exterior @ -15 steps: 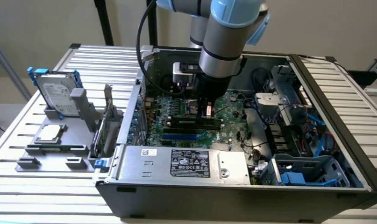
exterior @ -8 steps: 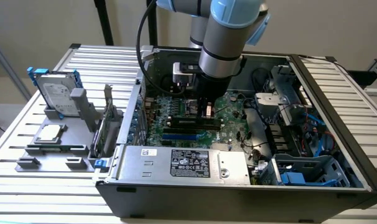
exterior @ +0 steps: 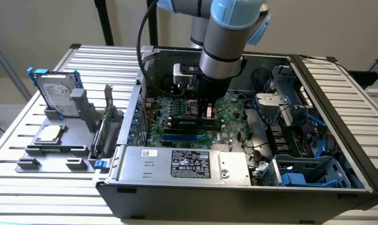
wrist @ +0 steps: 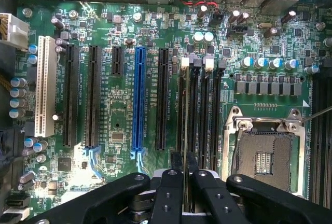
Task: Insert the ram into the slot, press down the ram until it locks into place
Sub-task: 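Insert the ram into the slot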
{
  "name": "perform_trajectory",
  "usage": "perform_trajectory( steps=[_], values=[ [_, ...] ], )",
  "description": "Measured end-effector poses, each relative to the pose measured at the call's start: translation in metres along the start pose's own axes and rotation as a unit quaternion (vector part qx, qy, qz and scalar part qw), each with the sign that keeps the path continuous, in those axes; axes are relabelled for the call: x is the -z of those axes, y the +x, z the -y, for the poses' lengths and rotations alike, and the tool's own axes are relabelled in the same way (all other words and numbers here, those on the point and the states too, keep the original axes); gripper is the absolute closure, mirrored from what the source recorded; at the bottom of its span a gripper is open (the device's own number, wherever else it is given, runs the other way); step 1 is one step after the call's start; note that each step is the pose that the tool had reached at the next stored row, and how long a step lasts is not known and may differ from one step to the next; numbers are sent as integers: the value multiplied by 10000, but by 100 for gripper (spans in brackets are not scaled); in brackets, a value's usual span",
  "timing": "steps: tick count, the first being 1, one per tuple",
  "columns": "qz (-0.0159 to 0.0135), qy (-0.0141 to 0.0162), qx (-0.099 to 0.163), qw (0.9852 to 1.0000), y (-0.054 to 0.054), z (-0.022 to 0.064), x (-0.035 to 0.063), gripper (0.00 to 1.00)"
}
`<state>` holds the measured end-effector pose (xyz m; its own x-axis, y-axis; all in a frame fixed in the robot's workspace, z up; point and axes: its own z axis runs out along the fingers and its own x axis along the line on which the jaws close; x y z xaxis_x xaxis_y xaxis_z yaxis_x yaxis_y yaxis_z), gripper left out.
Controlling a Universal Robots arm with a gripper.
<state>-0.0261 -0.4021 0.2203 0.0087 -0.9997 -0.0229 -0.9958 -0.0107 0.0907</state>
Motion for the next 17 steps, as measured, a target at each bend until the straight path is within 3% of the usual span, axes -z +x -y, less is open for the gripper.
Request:
perform_trajectory(
  steps=[7, 8, 9, 10, 17],
  values=[
    [2, 7, 1, 10000, 0, 2, -18, 85],
    [5, 8, 1, 10000, 0, 1, -17, 78],
    [12, 8, 1, 10000, 0, 0, -7, 78],
    [15, 8, 1, 10000, 0, -2, 17, 72],
    [33, 8, 3, 10000, -6, -35, 259, 72]
  ],
)
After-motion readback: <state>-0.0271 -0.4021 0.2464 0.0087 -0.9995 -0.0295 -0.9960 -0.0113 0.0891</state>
